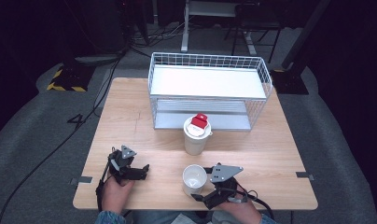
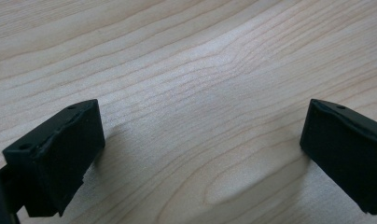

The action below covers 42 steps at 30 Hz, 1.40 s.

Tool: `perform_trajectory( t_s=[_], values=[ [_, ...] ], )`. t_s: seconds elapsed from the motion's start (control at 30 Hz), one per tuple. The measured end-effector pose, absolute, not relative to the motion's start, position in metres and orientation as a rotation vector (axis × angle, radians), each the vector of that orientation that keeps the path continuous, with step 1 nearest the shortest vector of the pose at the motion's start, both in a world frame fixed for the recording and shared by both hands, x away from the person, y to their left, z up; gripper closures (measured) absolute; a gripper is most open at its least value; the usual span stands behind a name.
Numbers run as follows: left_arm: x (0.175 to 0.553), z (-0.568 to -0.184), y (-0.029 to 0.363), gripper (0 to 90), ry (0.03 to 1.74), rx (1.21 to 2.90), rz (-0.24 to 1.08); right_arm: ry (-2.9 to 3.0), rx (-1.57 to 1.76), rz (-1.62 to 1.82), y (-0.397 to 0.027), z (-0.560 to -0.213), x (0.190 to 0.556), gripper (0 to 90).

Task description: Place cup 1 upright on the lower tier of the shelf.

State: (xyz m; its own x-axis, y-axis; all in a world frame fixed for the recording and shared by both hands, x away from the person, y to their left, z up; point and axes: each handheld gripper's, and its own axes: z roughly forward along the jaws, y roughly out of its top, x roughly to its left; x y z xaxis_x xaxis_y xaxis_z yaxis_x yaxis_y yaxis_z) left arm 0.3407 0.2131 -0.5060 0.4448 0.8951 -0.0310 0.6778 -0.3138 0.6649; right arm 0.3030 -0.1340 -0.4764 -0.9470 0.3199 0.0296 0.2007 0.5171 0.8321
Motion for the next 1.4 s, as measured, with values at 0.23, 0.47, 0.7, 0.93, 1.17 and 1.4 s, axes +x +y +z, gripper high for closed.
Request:
perform_trajectory(
  t_s=[0.23,0.47,0.7,0.93,1.17,1.4],
  values=[
    [0.341,-0.506,0.213,0.2,1.311,2.091,0.463,2.640,0.466,1.390,-0.121,-0.488,0.305,15.0],
    [0.341,-0.506,0.213,0.2,1.311,2.089,0.463,2.655,0.477,1.348,-0.117,-0.495,0.305,17.6],
    [0.341,-0.506,0.213,0.2,1.312,2.089,0.463,2.652,0.453,1.345,-0.117,-0.497,0.304,23.7],
    [0.341,-0.506,0.213,0.2,1.311,2.089,0.463,2.659,0.438,1.345,-0.116,-0.496,0.304,24.0],
    [0.341,-0.506,0.213,0.2,1.311,2.089,0.464,2.648,0.432,1.352,-0.119,-0.490,0.305,24.1],
    [0.341,-0.506,0.213,0.2,1.311,2.090,0.464,2.611,0.472,1.372,-0.132,-0.479,0.309,24.0]
  ],
)
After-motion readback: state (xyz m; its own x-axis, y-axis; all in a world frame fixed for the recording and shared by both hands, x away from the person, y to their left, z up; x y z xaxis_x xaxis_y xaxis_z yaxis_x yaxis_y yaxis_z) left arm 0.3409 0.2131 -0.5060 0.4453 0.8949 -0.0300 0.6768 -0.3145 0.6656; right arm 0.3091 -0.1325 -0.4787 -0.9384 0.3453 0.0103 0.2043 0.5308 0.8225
